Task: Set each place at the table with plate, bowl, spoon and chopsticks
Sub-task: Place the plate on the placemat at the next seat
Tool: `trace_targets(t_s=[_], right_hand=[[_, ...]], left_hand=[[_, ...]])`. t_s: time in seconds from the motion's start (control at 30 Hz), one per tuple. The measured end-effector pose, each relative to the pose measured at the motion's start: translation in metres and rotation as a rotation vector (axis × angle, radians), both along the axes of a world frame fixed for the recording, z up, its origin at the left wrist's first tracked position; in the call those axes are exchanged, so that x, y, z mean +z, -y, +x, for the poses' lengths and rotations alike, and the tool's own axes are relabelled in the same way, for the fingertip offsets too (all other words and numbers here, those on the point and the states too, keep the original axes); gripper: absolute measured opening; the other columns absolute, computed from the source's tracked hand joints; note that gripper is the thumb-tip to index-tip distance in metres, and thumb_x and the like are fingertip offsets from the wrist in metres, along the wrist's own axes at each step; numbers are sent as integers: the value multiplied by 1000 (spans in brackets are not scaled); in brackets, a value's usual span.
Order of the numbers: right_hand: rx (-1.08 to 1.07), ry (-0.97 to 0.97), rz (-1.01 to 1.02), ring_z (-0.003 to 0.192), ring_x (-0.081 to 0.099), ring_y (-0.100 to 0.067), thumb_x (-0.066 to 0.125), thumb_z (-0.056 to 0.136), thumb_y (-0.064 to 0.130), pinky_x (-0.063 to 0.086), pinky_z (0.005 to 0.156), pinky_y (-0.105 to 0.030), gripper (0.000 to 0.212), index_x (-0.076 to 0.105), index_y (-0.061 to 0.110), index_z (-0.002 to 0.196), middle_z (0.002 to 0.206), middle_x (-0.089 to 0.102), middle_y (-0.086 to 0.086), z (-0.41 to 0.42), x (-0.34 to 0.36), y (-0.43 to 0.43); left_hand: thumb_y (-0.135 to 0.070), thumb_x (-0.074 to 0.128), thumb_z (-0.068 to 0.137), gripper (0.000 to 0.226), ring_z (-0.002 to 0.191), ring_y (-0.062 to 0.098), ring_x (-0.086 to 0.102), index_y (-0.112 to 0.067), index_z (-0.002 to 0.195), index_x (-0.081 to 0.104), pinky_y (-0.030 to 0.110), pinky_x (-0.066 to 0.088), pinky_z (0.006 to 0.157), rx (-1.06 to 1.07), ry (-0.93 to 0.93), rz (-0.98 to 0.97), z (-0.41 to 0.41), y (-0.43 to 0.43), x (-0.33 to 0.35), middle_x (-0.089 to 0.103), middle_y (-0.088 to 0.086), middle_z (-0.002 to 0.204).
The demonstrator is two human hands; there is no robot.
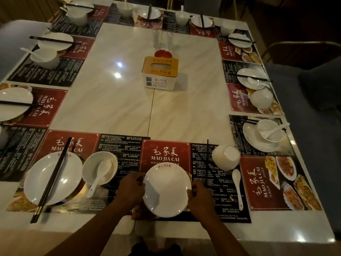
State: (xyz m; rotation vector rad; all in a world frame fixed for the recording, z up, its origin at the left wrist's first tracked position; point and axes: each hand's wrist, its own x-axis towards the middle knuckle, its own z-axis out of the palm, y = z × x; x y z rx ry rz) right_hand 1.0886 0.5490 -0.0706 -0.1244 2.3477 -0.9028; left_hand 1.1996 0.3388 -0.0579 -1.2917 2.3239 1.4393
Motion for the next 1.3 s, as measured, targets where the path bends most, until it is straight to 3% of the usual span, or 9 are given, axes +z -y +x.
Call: trace_targets(t_s=[0.17, 0.3, 0.4, 0.53, 0.73, 0.83, 1.0, 1.3], right_hand=[[-40, 6, 17, 89, 65, -10, 60, 96, 15, 61, 80, -41, 17, 60, 26, 110, 98, 67, 6, 4, -6, 0], [-29, 9, 57, 88, 65, -11, 62, 95, 16, 61, 80, -40, 16, 57, 30, 100, 95, 66, 7, 4, -4, 1], [-10, -14, 86, 86, 65, -11, 62, 95, 18, 60, 79, -38, 12, 57, 28, 99, 93, 66, 6, 4, -4, 2], [10, -69, 123, 83, 63, -9, 60, 97, 19, 55, 75, -29, 4, 58, 23, 96, 89, 65, 5, 2, -3, 4], [30, -45, 187, 77, 60, -4, 64, 93, 19, 44, 59, -15, 7, 59, 21, 88, 84, 63, 6, -1, -1, 6], [36, -43, 195, 76, 59, -3, 64, 93, 19, 40, 56, -14, 6, 60, 19, 88, 84, 62, 5, -3, 0, 6], [52, -57, 201, 73, 57, -1, 62, 93, 19, 36, 53, -12, 10, 57, 21, 85, 82, 61, 6, -3, 1, 6], [79, -79, 202, 75, 58, -2, 60, 95, 22, 39, 55, -13, 3, 59, 21, 92, 83, 61, 9, -3, -2, 5]], left_hand=[[0, 61, 91, 39, 107, 9, 55, -21, 122, 69, 23, 42, 90, -79, 2, -35, -4, 4, -3, 68, -1, 121], [-2, 61, 93, 35, 98, 5, 57, -24, 118, 71, 16, 42, 80, -120, -21, -68, -4, 4, -3, 67, -9, 105], [-5, 62, 93, 33, 98, 4, 56, -26, 116, 72, 19, 41, 84, -107, -25, -82, -3, 6, -5, 64, -13, 101], [-12, 66, 93, 25, 92, 3, 55, -20, 115, 73, 17, 42, 83, -50, -21, -114, -2, 9, -7, 71, -3, 111], [-20, 69, 91, 20, 89, 3, 59, -22, 110, 74, 17, 44, 82, -45, 13, -122, 0, 13, -13, 73, -3, 109], [-15, 69, 91, 19, 79, -3, 55, -22, 108, 74, 8, 39, 69, -57, -12, -122, 0, 13, -12, 72, -5, 101], [-14, 71, 89, 24, 91, 6, 59, -19, 113, 73, 21, 45, 84, -20, -19, -105, 2, 11, -12, 73, -1, 108], [-17, 72, 89, 23, 90, 7, 59, -21, 112, 73, 27, 48, 87, -6, -25, -115, 4, 10, -15, 73, 0, 108]])
